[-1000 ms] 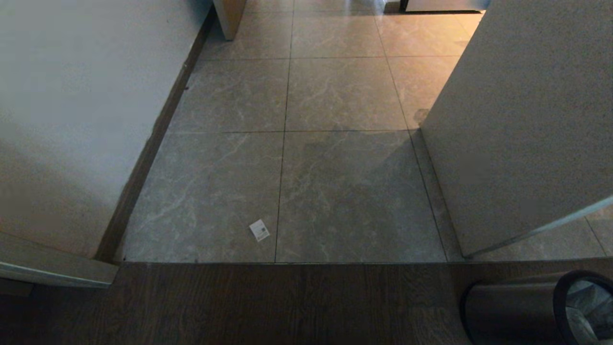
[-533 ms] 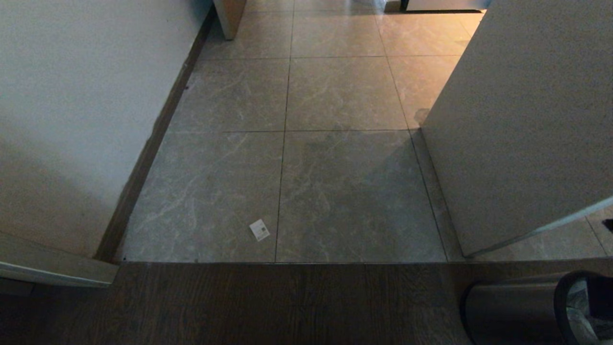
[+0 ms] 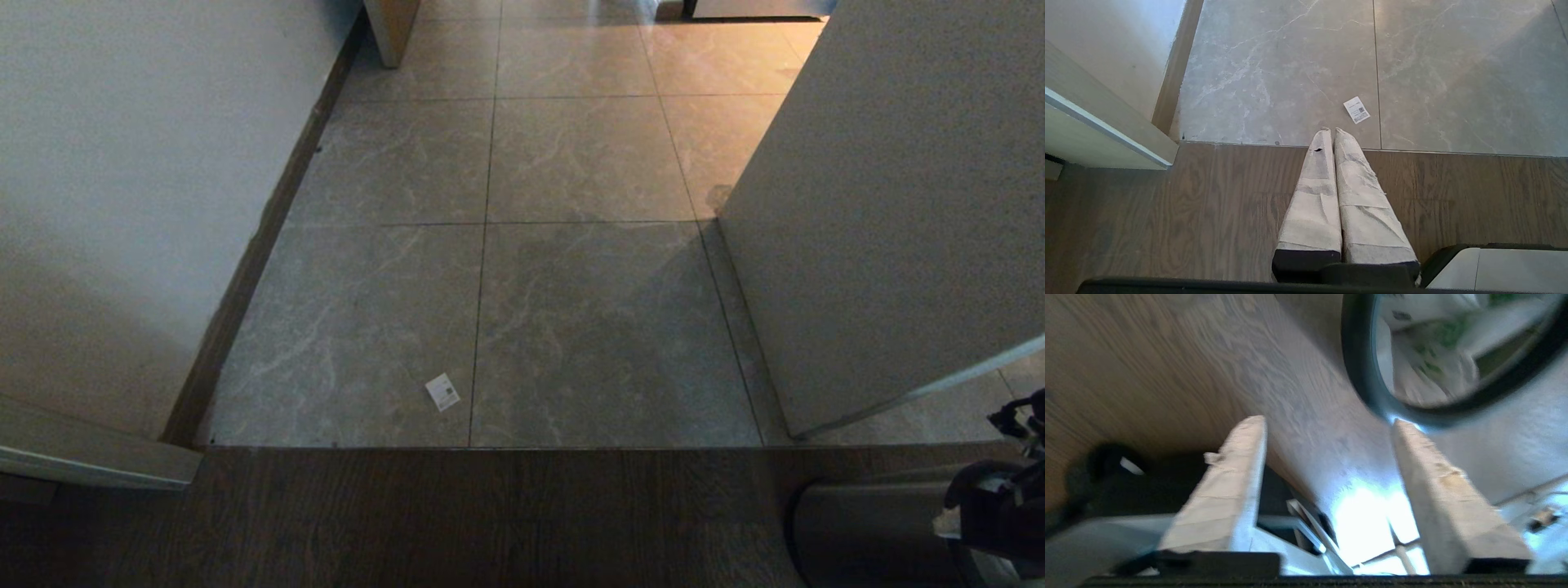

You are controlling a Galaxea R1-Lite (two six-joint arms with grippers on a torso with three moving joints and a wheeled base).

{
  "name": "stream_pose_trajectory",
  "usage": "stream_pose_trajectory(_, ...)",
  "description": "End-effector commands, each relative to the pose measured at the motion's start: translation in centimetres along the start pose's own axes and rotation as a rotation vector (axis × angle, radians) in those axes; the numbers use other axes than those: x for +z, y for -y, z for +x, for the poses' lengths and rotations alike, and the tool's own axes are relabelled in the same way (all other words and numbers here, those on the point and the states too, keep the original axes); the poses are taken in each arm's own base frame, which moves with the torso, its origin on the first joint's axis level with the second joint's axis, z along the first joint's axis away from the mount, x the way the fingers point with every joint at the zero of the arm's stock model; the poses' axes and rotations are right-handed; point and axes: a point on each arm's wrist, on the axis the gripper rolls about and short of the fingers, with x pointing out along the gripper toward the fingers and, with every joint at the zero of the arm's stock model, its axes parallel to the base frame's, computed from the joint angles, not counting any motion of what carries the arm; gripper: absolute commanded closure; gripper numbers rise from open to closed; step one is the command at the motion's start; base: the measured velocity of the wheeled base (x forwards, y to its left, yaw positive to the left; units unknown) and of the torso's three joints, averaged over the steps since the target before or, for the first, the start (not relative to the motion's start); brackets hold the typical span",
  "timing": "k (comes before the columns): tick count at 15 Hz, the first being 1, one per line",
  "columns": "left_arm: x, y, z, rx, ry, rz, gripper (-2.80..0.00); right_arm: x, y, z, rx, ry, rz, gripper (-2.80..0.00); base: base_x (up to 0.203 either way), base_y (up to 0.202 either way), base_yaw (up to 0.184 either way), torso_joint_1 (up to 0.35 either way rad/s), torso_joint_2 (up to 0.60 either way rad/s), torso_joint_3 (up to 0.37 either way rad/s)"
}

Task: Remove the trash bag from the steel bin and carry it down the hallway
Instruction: Place the outer trash can on the ground

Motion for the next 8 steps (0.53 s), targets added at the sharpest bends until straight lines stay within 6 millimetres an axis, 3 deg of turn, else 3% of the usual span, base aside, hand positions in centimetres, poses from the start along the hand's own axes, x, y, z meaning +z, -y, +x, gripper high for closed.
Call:
stream_pose_trajectory(1, 0.0, 0.0, 0.0, 0.0, 0.0, 0.0, 0.0, 0.3, 0.4, 2.4, 0.007, -0.045, 0.027, -2.8, 0.0, 0.0, 0.0, 0.0, 0.0, 0.0)
stream_pose_trajectory(8, 0.0, 0.0, 0.0, 0.0, 0.0, 0.0, 0.0, 0.3, 0.8, 4.7, 0.004, -0.096, 0.079, -2.8, 0.0, 0.0, 0.0, 0.0, 0.0, 0.0)
